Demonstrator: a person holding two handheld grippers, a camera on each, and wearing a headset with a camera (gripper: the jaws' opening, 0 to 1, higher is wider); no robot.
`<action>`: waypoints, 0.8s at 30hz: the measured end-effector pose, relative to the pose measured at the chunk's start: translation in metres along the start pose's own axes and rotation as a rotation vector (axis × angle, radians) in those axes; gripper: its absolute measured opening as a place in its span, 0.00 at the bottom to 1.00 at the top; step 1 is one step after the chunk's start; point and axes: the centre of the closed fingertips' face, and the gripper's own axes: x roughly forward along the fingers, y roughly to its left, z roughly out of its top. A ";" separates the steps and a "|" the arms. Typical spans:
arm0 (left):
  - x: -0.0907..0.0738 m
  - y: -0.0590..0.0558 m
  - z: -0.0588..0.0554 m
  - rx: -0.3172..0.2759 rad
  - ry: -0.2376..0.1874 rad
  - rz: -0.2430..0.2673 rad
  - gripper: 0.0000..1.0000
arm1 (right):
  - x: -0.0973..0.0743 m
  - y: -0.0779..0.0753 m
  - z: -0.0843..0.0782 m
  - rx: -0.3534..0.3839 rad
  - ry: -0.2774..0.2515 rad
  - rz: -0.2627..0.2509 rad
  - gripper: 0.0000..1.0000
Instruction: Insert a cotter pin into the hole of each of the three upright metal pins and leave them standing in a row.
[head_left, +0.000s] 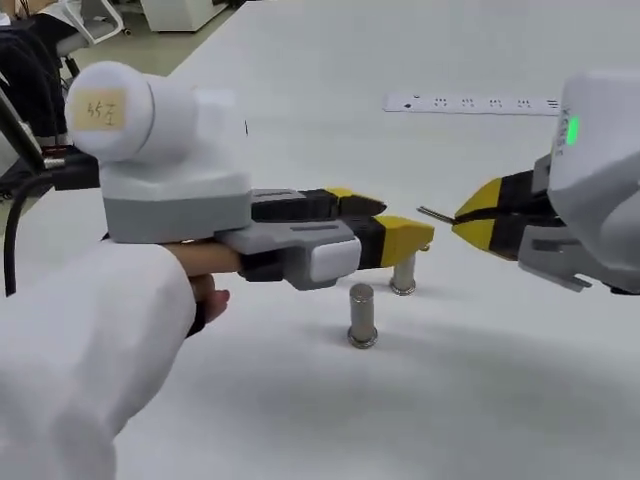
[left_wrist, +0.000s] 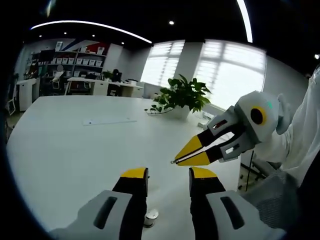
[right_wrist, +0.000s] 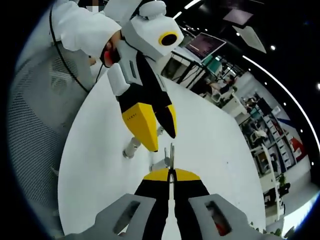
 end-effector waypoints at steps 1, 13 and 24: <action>0.001 -0.001 0.000 0.001 0.002 -0.001 0.30 | 0.000 0.000 0.001 -0.001 -0.003 -0.002 0.00; 0.007 -0.007 0.002 -0.002 -0.004 -0.030 0.22 | 0.000 0.001 0.005 -0.029 -0.006 -0.016 0.00; 0.010 -0.005 0.003 -0.016 0.008 -0.048 0.11 | 0.001 0.004 0.008 -0.056 -0.003 -0.016 0.00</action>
